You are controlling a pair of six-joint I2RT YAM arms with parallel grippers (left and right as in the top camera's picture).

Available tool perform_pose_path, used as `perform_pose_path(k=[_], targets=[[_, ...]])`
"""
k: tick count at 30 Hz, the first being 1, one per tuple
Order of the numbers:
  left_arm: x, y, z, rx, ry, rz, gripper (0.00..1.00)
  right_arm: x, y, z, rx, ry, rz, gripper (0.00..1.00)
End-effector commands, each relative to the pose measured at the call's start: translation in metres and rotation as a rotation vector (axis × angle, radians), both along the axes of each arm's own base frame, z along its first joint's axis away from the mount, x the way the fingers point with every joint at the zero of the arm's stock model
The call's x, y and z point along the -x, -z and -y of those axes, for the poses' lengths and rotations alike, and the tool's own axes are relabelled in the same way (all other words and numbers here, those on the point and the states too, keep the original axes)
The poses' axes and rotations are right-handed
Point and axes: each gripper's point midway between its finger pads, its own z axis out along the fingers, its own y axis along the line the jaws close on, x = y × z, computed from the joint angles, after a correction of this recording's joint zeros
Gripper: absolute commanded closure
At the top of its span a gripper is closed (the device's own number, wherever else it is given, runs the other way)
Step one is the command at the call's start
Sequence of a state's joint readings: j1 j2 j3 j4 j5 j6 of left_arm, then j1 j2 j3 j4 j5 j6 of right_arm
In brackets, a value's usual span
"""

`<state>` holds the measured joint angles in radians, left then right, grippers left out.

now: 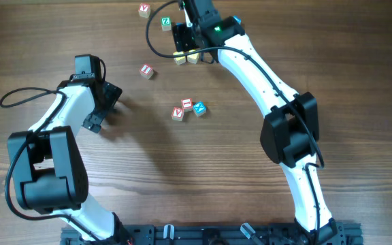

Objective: Form a circle
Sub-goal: 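Move the right gripper over the yellow S block in the cluster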

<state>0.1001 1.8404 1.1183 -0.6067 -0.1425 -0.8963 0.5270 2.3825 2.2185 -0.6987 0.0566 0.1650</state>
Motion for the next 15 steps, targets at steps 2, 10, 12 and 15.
perform_pose_path(k=[2, 10, 12, 15], targets=[[0.004, 0.005, -0.003, -0.013, -0.009, -0.018, 0.00, 0.003, 0.037, 0.014, 0.039, 0.015, -0.041, 0.34], [0.004, 0.005, -0.003, -0.013, -0.009, -0.018, 0.00, 0.007, 0.077, 0.018, 0.047, 0.018, -0.055, 0.42], [0.004, 0.005, -0.003, -0.013, -0.009, -0.018, 0.00, 0.006, 0.081, 0.018, 0.047, 0.018, -0.055, 0.46], [0.004, 0.005, -0.003, -0.013, -0.009, -0.018, 0.00, 0.003, 0.086, 0.016, 0.043, 0.018, -0.049, 0.49]])
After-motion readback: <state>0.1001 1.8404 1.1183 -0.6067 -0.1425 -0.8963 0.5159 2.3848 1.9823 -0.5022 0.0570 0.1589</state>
